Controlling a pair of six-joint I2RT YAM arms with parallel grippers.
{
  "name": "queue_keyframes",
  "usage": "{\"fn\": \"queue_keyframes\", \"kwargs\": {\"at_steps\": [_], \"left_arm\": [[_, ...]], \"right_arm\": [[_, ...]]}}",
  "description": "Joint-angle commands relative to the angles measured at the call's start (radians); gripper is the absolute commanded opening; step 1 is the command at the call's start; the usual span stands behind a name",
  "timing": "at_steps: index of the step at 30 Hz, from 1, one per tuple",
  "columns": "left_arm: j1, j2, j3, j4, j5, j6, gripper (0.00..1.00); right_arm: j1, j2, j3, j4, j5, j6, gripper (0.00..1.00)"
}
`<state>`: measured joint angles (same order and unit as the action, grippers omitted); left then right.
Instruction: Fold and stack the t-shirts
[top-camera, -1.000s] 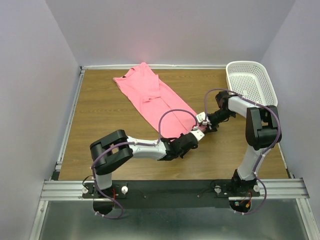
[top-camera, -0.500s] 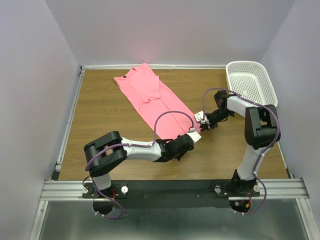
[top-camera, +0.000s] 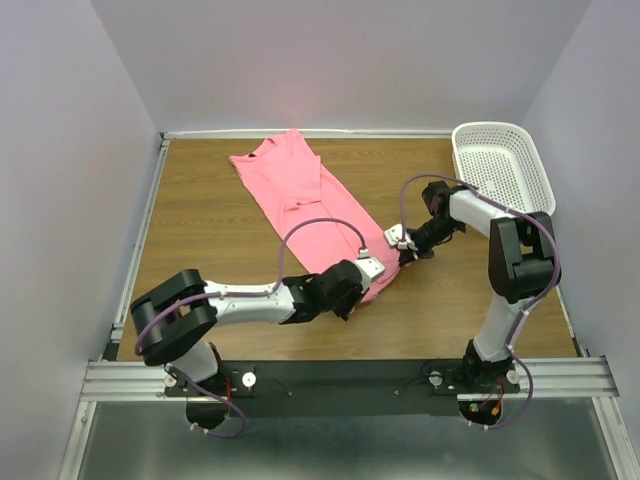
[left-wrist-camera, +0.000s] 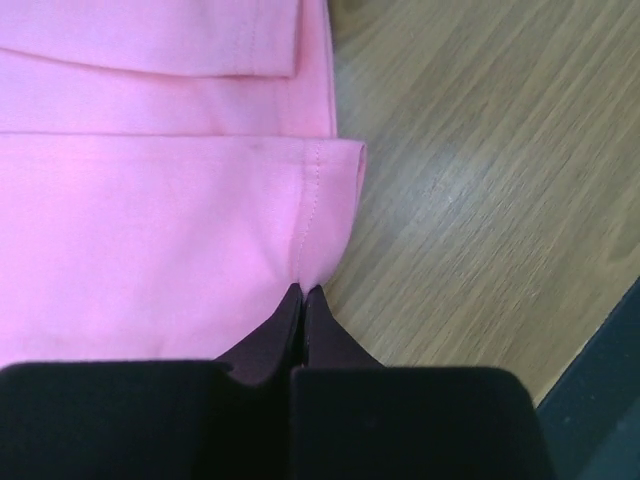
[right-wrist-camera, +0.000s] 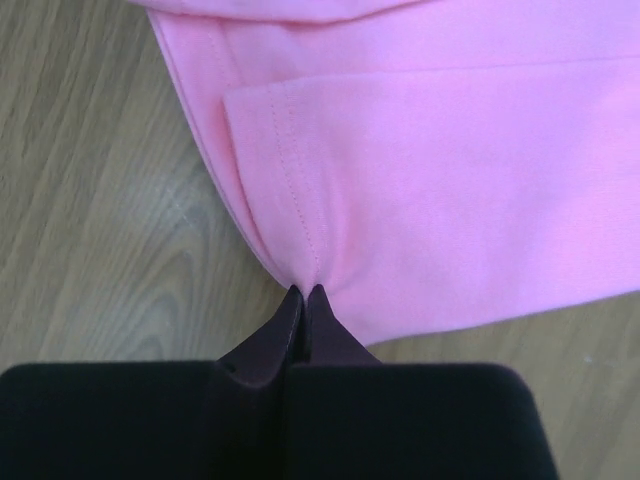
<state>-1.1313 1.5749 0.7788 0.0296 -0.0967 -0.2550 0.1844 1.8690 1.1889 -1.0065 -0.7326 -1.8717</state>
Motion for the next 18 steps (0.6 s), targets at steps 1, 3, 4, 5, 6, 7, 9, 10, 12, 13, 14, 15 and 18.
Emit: {"fn": "queue_keyframes", "kwargs": {"at_steps": [1,3,4,5,6,7,9,10,12,13,14,15,18], "left_arm": [[0.079,-0.110,-0.045,0.092,0.139,-0.021,0.00],[0.141,-0.156,-0.070,0.116,0.181,-0.017,0.00],[0.165,-0.168,-0.079,0.125,0.198,-0.013,0.00],[0.195,-0.177,-0.081,0.130,0.215,-0.009,0.00],[0.224,-0.184,-0.081,0.136,0.232,-0.006,0.00],[0.250,-0.194,-0.078,0.139,0.261,0.003,0.00],[0.336,-0.194,-0.063,0.139,0.287,0.003,0.00],[0.369,-0.185,-0.055,0.139,0.320,0.000,0.00],[0.447,-0.170,-0.018,0.127,0.341,-0.013,0.00],[0.471,-0.150,0.003,0.122,0.363,-0.018,0.00],[0.494,-0.141,0.013,0.116,0.371,-0.027,0.00],[0.545,-0.133,0.019,0.106,0.374,-0.033,0.00],[0.617,-0.105,0.031,0.105,0.390,-0.035,0.00]], "right_arm": [[0.006,0.024,0.127,-0.161,-0.080,-0.021,0.01],[0.004,0.065,0.228,-0.262,-0.134,-0.024,0.00],[0.006,0.080,0.270,-0.276,-0.152,-0.005,0.00],[0.007,0.102,0.306,-0.288,-0.171,0.012,0.00],[0.009,0.122,0.345,-0.297,-0.204,0.049,0.00],[0.013,0.162,0.424,-0.302,-0.220,0.075,0.01],[0.035,0.203,0.507,-0.305,-0.257,0.153,0.01],[0.046,0.232,0.547,-0.304,-0.266,0.184,0.01],[0.079,0.312,0.674,-0.275,-0.278,0.314,0.01],[0.092,0.337,0.711,-0.232,-0.272,0.360,0.01],[0.104,0.385,0.788,-0.200,-0.263,0.408,0.01],[0.128,0.409,0.822,-0.160,-0.228,0.525,0.01],[0.159,0.502,0.973,-0.035,-0.168,0.714,0.01]]}}
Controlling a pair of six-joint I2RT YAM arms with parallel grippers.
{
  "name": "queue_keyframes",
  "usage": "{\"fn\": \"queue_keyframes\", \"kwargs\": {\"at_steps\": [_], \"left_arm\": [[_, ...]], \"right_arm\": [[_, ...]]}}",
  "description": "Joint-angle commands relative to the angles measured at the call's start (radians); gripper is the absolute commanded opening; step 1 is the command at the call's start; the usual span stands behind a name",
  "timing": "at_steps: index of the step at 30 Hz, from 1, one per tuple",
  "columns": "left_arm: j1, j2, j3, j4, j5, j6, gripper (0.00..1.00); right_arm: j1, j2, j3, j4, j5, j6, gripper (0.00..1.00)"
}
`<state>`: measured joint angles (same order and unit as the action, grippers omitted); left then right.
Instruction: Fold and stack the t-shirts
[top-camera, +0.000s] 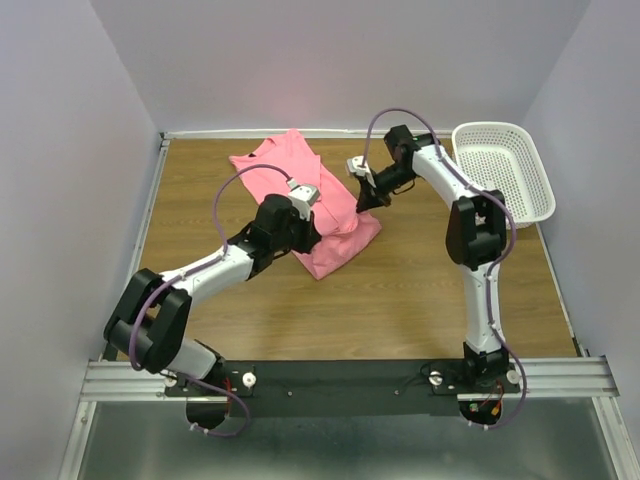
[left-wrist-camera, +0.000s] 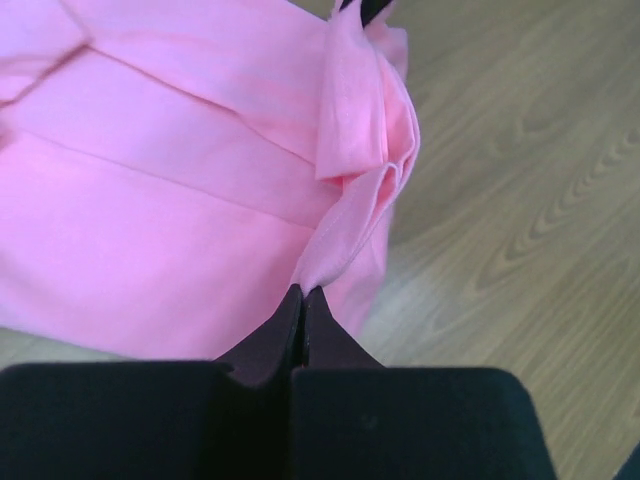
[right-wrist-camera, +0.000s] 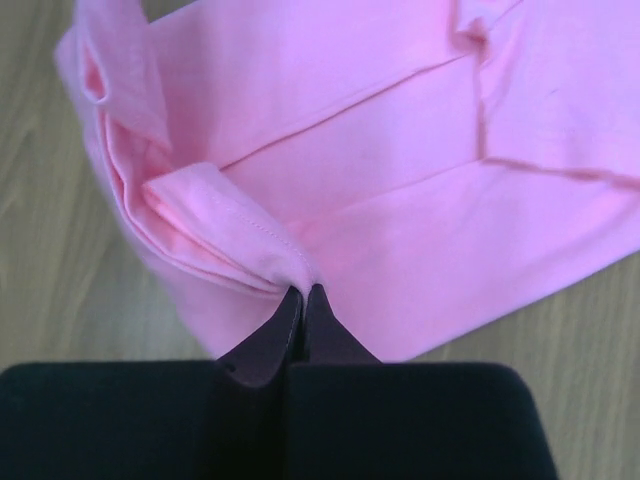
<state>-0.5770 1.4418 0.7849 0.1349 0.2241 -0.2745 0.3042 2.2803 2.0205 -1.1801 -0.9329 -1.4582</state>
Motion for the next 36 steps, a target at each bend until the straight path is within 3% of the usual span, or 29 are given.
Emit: {"fn": "queue_keyframes", "kwargs": {"at_steps": [1,5,12,36], "left_arm": [[0.107,0.046,0.039,0.002,0.073,-0.011,0.00],[0.201,0.121,0.100,0.002,0.104,-0.006,0.00],[0.261,0.229,0.192,-0.009,0.078,-0.011,0.00],[0.267,0.117,0.136,-0.029,-0.011,-0.043,0.00]], "right_arm": [[0.042,0.123,0.186,0.160,0.040,0.332,0.01],[0.049,0.229,0.354,0.241,0.081,0.539,0.01],[0.068,0.239,0.323,0.438,0.150,0.709,0.01],[0.101,0.291,0.360,0.580,0.212,0.880,0.01]]}}
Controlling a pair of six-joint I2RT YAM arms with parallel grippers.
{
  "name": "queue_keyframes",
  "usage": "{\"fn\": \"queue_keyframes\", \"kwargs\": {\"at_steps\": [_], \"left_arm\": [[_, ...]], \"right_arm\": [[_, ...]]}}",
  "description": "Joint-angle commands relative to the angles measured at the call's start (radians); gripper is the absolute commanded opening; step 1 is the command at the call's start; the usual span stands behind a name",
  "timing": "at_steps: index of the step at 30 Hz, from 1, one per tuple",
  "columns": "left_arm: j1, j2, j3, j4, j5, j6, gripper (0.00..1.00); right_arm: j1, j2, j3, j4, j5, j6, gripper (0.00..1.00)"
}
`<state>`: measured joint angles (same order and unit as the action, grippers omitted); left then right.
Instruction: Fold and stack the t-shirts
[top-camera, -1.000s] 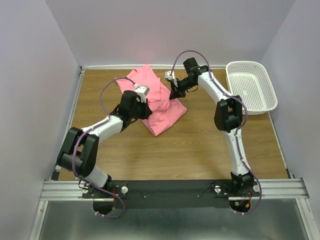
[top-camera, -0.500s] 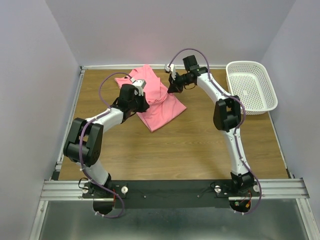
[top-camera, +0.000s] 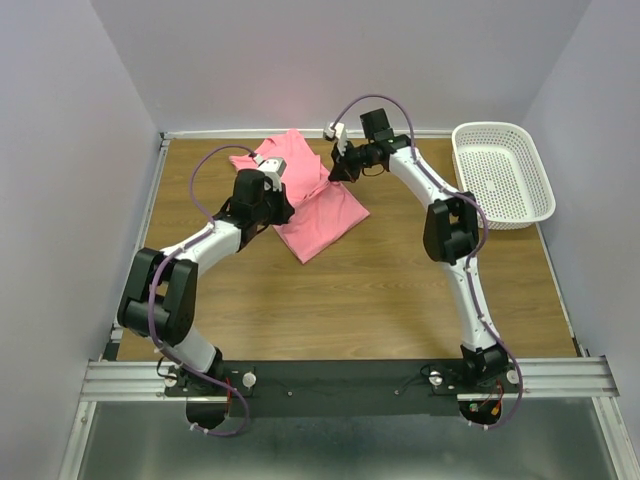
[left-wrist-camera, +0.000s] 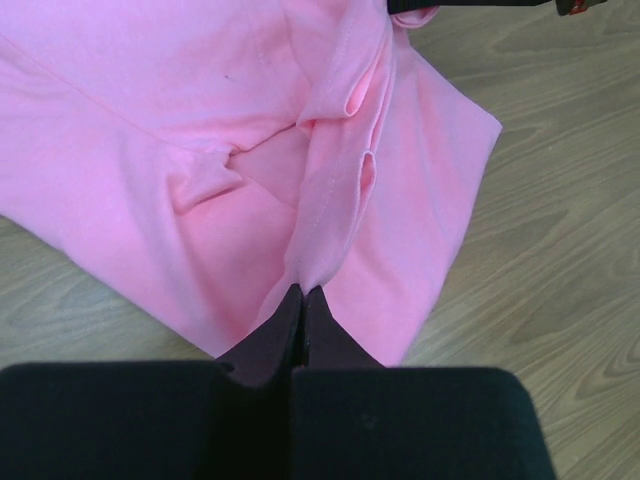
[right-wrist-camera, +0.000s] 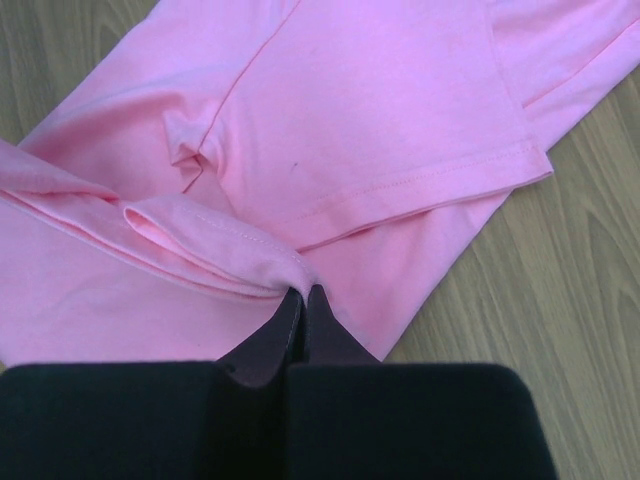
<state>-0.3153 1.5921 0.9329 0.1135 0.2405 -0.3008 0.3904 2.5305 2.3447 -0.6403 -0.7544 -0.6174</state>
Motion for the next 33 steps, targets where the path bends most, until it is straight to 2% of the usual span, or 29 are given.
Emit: {"fn": "queue_keyframes", "kwargs": {"at_steps": [1,17,23,26,29,30,31,33], "left_arm": [[0.005,-0.037,-0.013,-0.008,-0.027,-0.017,0.00],[0.033,0.065,0.037,-0.001,-0.030,0.003,0.00],[0.050,0.100,0.053,-0.003,-0.035,0.011,0.00],[0.064,0.106,0.058,-0.006,-0.056,0.009,0.01],[0.076,0.082,0.070,0.000,-0.150,-0.017,0.34],[0.079,0.069,0.076,0.000,-0.180,-0.029,0.55],[0.084,0.043,0.084,0.000,-0.232,-0.034,0.63],[0.090,0.010,0.109,-0.011,-0.340,-0.047,0.77]], "right_arm": [[0.016,0.040,0.036,0.044,0.038,0.041,0.00],[0.022,0.059,0.041,0.091,0.089,0.094,0.02],[0.022,0.065,0.044,0.119,0.095,0.131,0.08],[0.025,0.070,0.044,0.154,0.110,0.168,0.18],[0.041,0.076,0.042,0.260,0.216,0.293,0.37],[0.047,0.080,0.048,0.293,0.248,0.386,0.55],[0.048,0.082,0.056,0.360,0.330,0.444,0.65],[0.048,0.093,0.096,0.383,0.412,0.542,0.75]]}}
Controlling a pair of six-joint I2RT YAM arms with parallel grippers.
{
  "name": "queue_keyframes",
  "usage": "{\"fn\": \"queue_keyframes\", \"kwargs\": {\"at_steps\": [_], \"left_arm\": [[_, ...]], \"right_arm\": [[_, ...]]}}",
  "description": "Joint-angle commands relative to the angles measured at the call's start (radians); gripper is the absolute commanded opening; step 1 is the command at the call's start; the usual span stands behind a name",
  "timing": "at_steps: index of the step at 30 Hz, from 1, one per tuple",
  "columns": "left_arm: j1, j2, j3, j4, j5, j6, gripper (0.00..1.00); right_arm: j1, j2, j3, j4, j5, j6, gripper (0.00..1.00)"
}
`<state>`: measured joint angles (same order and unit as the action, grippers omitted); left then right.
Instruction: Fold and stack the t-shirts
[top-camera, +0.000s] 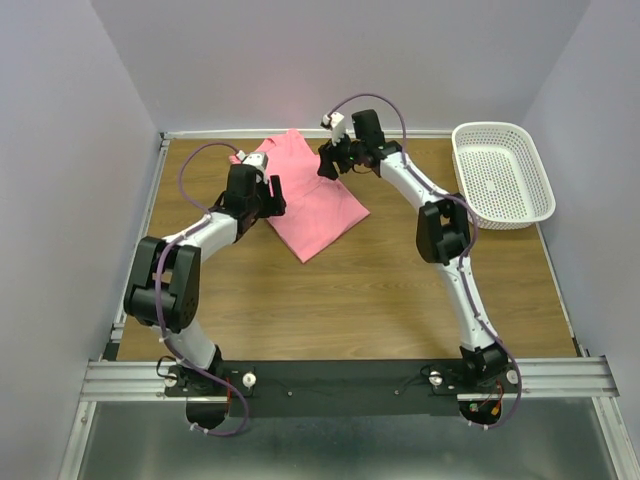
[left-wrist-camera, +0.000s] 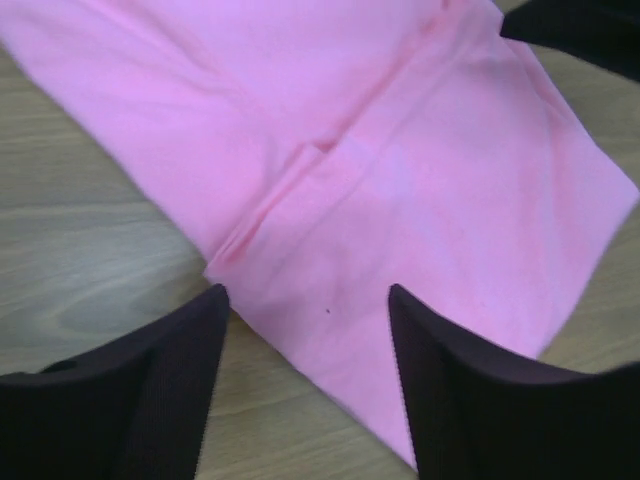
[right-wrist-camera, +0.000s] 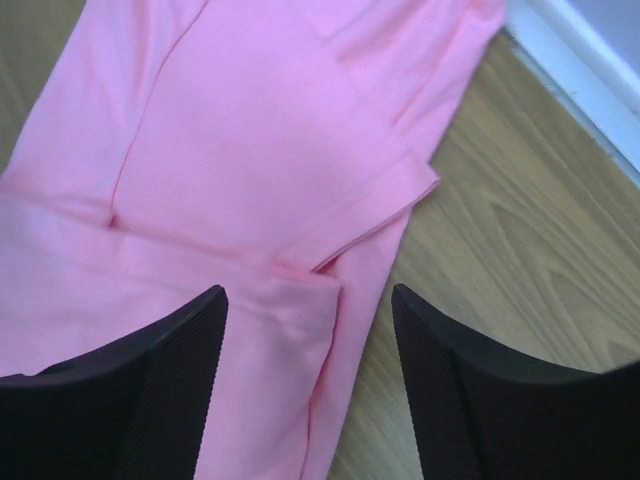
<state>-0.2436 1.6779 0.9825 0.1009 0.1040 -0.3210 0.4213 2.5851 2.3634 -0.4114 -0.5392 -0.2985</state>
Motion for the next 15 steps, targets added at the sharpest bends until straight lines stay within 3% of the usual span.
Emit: {"fn": "queue_keyframes", "kwargs": {"at_steps": [1,3,6,8,9,10,12,13,15], "left_arm": [[0.024,-0.111,0.067,-0.007,-0.267,-0.030,0.78],[0.032,-0.150,0.076,-0.010,-0.291,-0.021,0.78],[0.035,-0.249,0.026,0.002,-0.267,0.006,0.78],[0.035,-0.355,-0.031,0.023,-0.225,0.011,0.77],[0.035,-0.400,-0.112,0.066,-0.207,0.014,0.77],[0.035,-0.499,-0.155,0.086,-0.164,0.016,0.77],[0.035,-0.596,-0.267,0.129,-0.127,0.020,0.77],[0.036,-0.645,-0.300,0.135,-0.109,0.017,0.77],[0.036,-0.766,-0.353,0.128,-0.063,0.010,0.78]], "right_arm": [[0.017,0.027,0.080,0.157,0.224,0.237,0.76],[0.013,-0.014,0.044,0.155,0.219,0.216,0.77],[-0.016,-0.170,-0.192,0.137,0.000,0.077,0.78],[-0.032,-0.344,-0.347,0.026,-0.292,-0.240,0.78],[-0.032,-0.403,-0.506,-0.054,-0.344,-0.398,0.81],[-0.030,-0.448,-0.560,-0.302,-0.381,-0.831,0.82],[-0.013,-0.560,-0.752,-0.409,-0.310,-1.130,0.82],[-0.003,-0.583,-0.809,-0.405,-0.204,-1.244,0.83],[0.019,-0.605,-0.877,-0.386,-0.141,-1.274,0.82]]}}
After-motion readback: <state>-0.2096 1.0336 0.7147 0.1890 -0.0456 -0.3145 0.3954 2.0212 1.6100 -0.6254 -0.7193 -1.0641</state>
